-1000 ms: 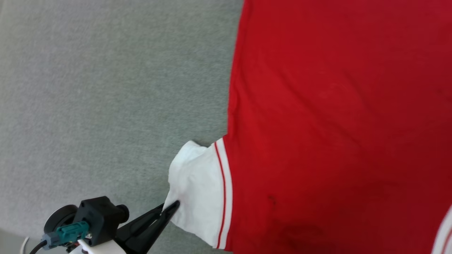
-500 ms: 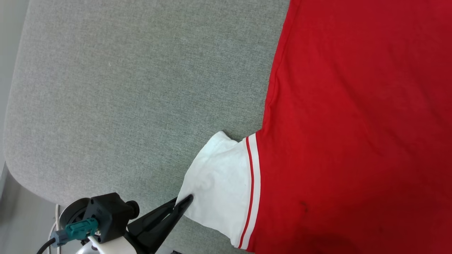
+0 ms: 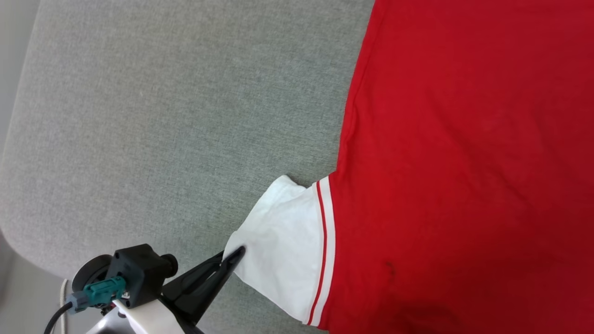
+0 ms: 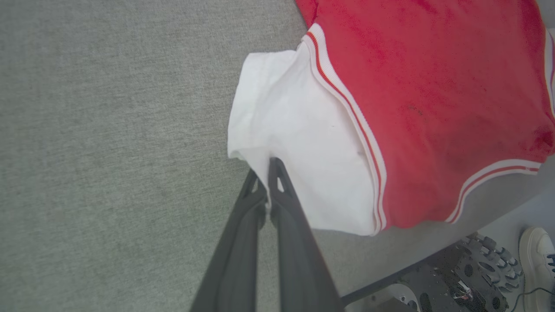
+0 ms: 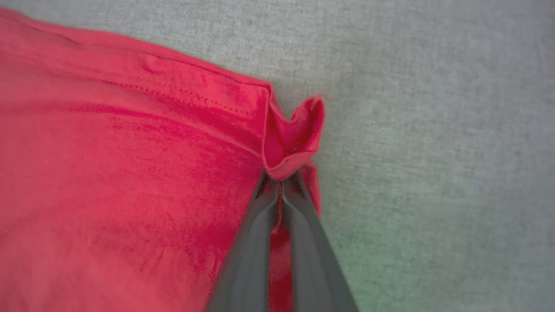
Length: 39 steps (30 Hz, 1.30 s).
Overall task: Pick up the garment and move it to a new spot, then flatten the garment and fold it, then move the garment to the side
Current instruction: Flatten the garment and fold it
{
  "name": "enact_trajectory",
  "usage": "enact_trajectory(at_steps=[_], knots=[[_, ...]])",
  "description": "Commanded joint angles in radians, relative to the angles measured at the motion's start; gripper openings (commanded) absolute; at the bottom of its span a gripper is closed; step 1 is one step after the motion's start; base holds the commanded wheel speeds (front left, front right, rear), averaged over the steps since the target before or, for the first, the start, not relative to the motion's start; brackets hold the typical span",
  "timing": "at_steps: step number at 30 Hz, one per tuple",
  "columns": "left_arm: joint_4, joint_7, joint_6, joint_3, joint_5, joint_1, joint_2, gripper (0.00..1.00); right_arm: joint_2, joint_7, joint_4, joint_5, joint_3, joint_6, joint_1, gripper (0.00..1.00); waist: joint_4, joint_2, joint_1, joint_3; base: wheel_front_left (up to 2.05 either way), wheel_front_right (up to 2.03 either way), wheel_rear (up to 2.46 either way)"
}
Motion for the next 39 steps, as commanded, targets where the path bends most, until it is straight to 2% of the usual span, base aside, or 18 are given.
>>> enact_trajectory(at_steps=[1,11,17,23,30,39], knots=[[0.002,-0.006,0.004,0.006,-0.002,-0.001,0.003,0.0,0.0,0.014,0.041,0.002,0.001,-0.001,0.075,0.0,-0.026,0.0,-0.0001,-0.029,0.0,0.0,0.0],[0.04,-0.008,0.045,0.041,-0.011,0.047,0.02,0.0,0.019,-0.047,0.009,0.128,0.057,-0.001,0.284,0.0,-0.173,0.0,-0.0001,-0.205,0.0,0.0,0.0],[0.082,-0.022,0.074,0.062,-0.015,0.09,0.023,0.0,0.001,-0.059,-0.095,0.228,0.089,-0.001,0.464,0.0,-0.266,0.0,-0.0001,-0.308,0.0,0.0,0.0],[0.108,-0.038,0.095,0.074,-0.026,0.131,0.015,0.0,0.015,-0.071,-0.218,0.295,0.063,-0.001,0.642,0.0,-0.341,0.0,-0.0001,-0.378,0.0,0.0,0.0],[0.127,-0.061,0.112,0.074,-0.022,0.146,-0.001,0.0,0.056,-0.075,-0.324,0.323,0.007,-0.001,0.831,0.0,-0.391,0.0,-0.0001,-0.415,0.0,0.0,0.0],[0.142,-0.075,0.118,0.05,-0.005,0.128,-0.025,0.0,0.112,-0.09,-0.345,0.323,-0.009,-0.001,0.995,0.0,-0.418,0.0,-0.0001,-0.445,0.0,0.0,0.0]])
